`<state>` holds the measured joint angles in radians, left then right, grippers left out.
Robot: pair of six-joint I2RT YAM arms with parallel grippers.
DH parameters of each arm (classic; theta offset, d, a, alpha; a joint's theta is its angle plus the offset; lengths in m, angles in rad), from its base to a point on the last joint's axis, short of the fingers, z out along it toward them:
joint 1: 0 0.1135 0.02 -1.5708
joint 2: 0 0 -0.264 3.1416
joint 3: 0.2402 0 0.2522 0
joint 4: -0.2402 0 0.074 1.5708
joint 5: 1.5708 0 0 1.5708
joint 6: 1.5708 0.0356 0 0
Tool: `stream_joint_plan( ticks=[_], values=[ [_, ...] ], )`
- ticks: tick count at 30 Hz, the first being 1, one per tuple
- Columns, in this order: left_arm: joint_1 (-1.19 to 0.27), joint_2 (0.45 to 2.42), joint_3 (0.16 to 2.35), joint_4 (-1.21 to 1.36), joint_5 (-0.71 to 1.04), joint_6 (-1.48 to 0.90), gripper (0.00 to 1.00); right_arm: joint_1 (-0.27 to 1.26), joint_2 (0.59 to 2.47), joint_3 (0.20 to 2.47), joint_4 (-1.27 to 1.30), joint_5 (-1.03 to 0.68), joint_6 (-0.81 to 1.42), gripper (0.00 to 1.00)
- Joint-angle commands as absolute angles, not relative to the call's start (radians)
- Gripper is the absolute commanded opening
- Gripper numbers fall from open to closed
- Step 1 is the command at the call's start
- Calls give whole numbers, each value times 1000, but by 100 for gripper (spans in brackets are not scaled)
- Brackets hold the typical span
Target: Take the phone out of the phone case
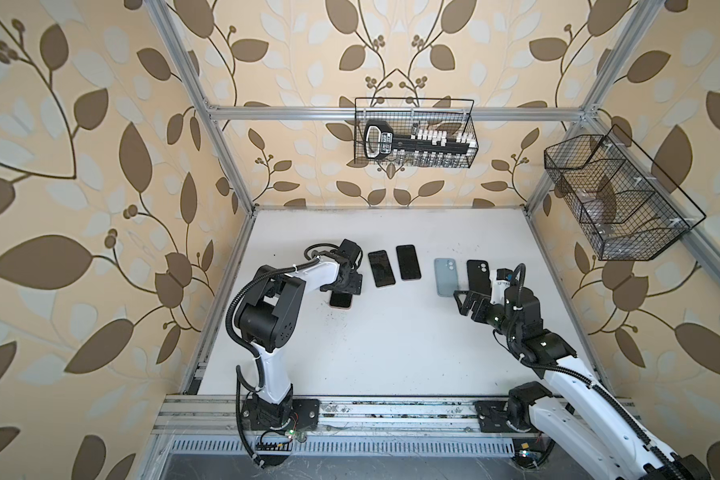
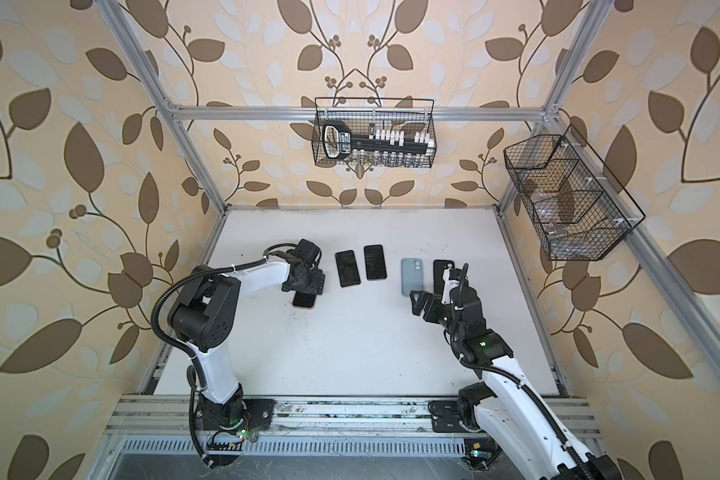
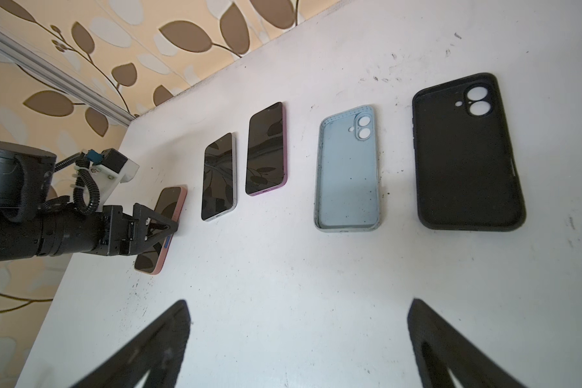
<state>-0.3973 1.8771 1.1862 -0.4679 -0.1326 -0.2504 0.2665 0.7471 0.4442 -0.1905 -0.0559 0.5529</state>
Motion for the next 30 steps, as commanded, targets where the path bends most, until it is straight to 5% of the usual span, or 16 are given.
stream_joint_plan(
  ticks=[1, 5, 30],
  values=[
    [-387, 1893, 1213, -470, -126, -254, 80, 270, 746, 464, -206, -44, 554, 100],
    [-387, 1886, 1207, -477, -129, -264, 65, 270, 739, 479, -224, -37, 548, 100],
    [-393, 1728, 1207, -628, -87, -386, 58, 268, 733, 450, -205, -50, 560, 100]
  ],
)
